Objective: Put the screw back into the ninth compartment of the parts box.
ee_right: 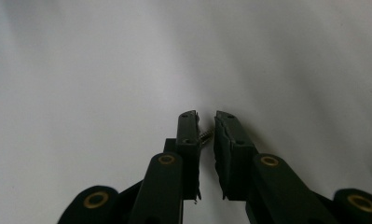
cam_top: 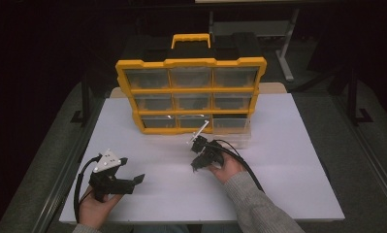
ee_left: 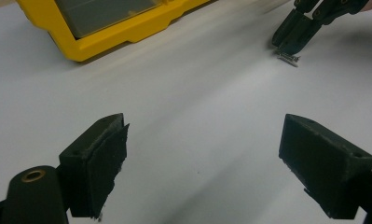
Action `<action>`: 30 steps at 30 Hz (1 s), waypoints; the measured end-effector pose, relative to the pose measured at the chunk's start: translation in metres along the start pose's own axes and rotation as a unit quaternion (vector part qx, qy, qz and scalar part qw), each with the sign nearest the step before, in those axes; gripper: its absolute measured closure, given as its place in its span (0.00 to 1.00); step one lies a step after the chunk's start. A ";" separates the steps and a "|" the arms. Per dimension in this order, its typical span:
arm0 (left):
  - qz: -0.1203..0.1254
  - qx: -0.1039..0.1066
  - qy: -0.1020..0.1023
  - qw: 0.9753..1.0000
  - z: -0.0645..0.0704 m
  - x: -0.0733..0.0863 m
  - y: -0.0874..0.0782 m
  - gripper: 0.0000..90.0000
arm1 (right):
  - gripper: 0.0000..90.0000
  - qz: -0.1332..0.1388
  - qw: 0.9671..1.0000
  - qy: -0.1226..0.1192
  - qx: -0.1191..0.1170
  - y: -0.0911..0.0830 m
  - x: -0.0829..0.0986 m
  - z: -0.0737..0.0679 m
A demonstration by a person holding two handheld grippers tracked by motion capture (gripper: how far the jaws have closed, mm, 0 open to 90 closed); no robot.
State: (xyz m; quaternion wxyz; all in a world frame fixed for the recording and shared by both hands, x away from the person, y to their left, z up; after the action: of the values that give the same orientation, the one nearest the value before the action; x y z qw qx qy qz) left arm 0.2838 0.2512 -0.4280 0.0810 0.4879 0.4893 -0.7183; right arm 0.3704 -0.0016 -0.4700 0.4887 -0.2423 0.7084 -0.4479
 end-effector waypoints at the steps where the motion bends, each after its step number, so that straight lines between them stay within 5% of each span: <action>1: 0.001 0.000 0.000 1.000 0.000 0.000 0.000 0.16 | 0.88 -0.002 1.000 0.000 0.000 0.000 0.000 0.000; 20: 0.000 0.000 0.001 1.000 0.000 0.000 0.000 0.16 | 0.87 -0.019 1.000 -0.005 0.012 -0.003 0.003 -0.003; 30: 0.001 0.000 -0.001 1.000 0.000 0.000 0.000 0.16 | 0.96 -0.026 0.999 -0.031 0.033 0.001 0.003 -0.004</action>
State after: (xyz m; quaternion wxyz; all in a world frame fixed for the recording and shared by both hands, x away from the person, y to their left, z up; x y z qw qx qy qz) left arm 0.2836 0.2507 -0.4283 0.0821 0.4872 0.4888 -0.7190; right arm 0.3654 -0.0024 -0.4716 0.5066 -0.2586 0.6709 -0.4758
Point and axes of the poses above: each handheld gripper's, and its own axes: y roughly forward along the jaws, x roughly out of its underside, z roughly to its right, the point moved 5 cm from there along y, roughly forward along the jaws, and after that the axes turned 4 degrees about -y, right-handed, at the moved point
